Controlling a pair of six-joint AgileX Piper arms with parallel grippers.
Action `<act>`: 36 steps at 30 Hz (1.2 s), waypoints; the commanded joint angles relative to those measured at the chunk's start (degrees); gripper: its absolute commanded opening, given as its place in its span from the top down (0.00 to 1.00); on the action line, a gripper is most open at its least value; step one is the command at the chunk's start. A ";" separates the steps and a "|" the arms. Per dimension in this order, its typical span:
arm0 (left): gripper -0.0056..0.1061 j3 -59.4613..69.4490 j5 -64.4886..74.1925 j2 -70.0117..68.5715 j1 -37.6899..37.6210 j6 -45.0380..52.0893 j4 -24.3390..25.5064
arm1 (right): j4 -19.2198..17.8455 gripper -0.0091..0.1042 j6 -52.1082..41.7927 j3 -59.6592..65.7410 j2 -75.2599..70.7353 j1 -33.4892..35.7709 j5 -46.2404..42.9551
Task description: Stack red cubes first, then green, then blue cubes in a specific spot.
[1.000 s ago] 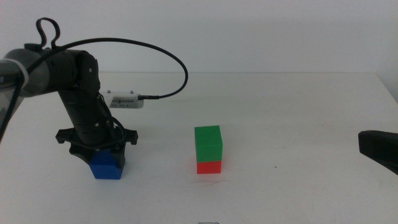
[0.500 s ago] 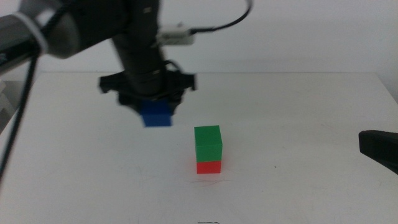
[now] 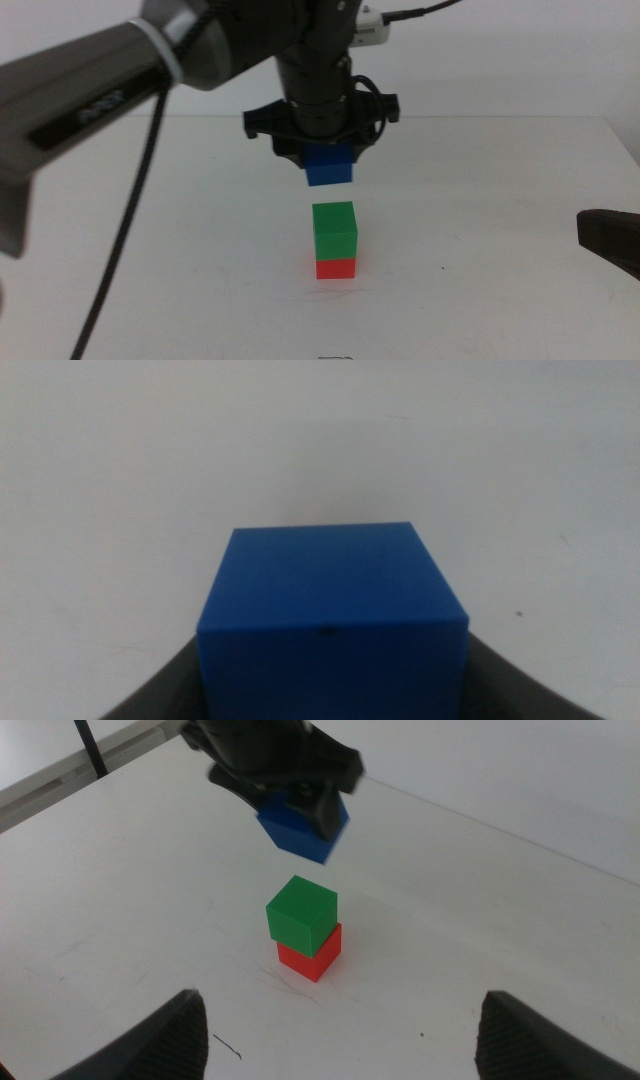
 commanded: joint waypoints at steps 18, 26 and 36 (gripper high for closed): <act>0.90 -1.01 4.26 2.45 -0.19 0.79 -4.22 | -0.91 0.26 -0.77 -1.52 0.04 -0.35 -3.75; 0.90 0.45 4.26 1.81 -0.19 1.08 -5.14 | -0.91 0.26 -0.77 -1.52 0.04 -0.35 -3.75; 0.90 0.45 4.26 -1.17 -0.19 1.09 -5.41 | -0.91 0.26 -0.77 -1.52 0.04 -0.35 -3.75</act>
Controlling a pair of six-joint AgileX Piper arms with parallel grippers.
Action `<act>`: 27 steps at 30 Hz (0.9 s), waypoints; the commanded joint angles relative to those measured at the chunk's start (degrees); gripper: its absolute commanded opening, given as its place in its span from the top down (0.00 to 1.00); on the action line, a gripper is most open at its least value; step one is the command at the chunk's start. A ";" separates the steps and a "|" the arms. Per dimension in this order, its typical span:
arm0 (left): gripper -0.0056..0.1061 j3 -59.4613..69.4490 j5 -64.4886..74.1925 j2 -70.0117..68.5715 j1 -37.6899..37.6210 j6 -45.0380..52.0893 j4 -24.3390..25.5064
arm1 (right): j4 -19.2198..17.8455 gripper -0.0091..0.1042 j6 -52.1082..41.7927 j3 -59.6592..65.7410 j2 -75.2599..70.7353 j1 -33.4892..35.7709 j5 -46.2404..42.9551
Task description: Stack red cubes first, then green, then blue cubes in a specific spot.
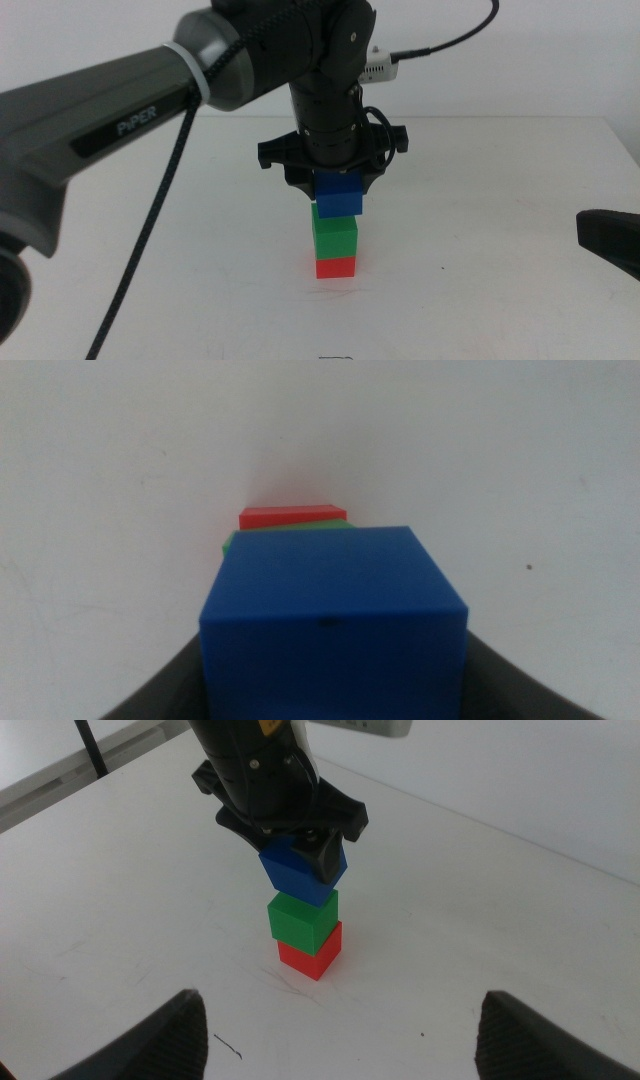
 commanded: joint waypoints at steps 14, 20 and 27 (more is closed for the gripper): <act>0.90 0.98 4.05 -2.86 -0.19 -0.07 0.18 | -0.91 0.26 -0.77 -1.57 0.04 -0.35 -3.75; 0.90 0.98 3.45 -1.51 -0.19 0.41 0.18 | -0.91 0.26 -0.77 -1.57 0.04 -0.35 -3.75; 0.67 0.98 0.82 -1.23 -0.19 0.61 0.29 | -0.91 0.26 -0.77 -1.57 0.04 -0.35 -3.75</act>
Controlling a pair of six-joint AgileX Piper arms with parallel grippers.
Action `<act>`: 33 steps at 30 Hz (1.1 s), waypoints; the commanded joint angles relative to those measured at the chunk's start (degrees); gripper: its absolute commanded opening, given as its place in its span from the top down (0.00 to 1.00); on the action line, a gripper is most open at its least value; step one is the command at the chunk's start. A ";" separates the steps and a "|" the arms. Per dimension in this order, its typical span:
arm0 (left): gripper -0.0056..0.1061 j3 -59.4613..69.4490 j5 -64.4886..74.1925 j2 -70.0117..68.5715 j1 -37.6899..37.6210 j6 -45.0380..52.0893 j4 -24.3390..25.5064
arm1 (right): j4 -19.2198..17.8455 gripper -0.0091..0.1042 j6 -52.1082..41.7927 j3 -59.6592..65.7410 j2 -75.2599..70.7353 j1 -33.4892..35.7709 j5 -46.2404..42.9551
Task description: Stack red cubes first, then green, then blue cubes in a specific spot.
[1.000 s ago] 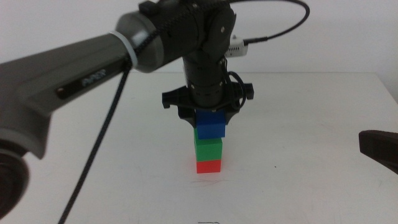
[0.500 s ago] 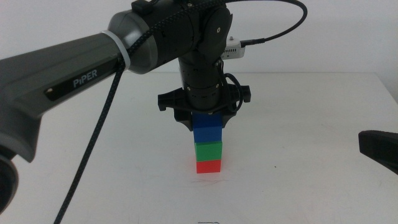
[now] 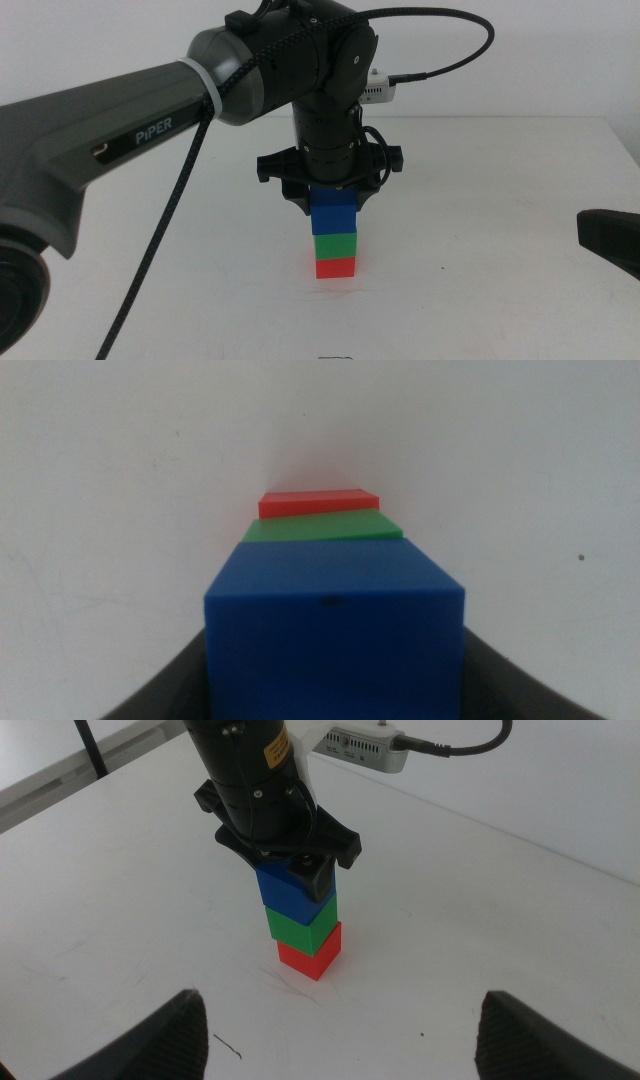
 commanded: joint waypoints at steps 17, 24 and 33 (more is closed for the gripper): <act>0.11 -7.52 4.96 -7.44 -0.19 11.10 4.97 | -0.91 0.26 -0.77 -1.57 0.04 -0.35 -3.75; 0.11 -7.52 4.96 -15.85 0.09 22.15 10.79 | -0.91 0.26 -0.77 -1.57 0.04 -0.35 -3.75; 0.11 0.00 4.80 -30.33 7.21 28.58 12.78 | -0.91 0.26 -0.77 -1.57 0.04 -0.35 -3.75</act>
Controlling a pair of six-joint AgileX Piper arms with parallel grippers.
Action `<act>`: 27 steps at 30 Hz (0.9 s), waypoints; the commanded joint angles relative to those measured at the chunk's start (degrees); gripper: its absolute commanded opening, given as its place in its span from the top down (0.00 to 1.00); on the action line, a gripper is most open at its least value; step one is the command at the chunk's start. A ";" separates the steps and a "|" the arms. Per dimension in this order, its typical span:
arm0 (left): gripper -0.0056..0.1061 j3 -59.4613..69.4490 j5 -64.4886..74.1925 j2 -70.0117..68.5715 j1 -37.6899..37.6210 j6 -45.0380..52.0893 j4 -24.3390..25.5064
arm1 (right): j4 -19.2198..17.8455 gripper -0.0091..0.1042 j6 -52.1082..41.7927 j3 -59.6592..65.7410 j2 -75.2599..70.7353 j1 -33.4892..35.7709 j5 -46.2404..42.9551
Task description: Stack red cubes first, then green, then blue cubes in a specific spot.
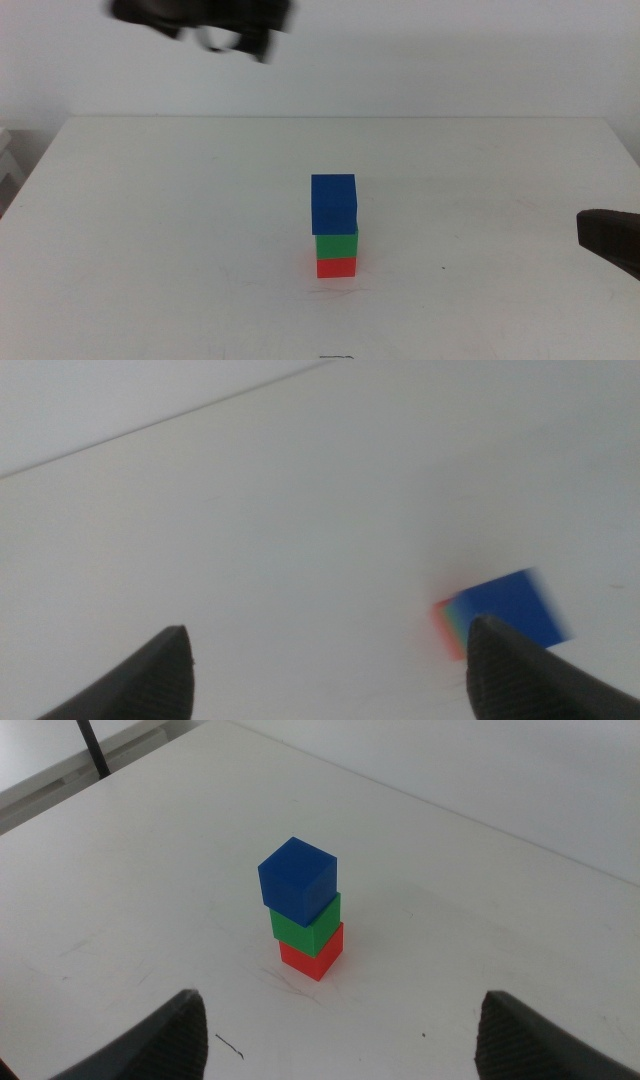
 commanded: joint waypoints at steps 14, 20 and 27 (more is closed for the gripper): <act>0.11 18.89 -8.37 -31.77 29.51 12.60 -6.92 | -1.14 0.26 -0.77 -1.57 -0.17 -0.35 -3.75; 0.11 19.43 -8.27 -37.13 31.14 12.50 -7.34 | -1.14 0.26 -0.77 -1.57 -0.17 -0.35 -3.75; 0.11 19.49 -7.78 -39.52 31.14 12.40 -8.30 | -1.14 0.26 -0.77 -1.57 -0.17 -0.35 -3.75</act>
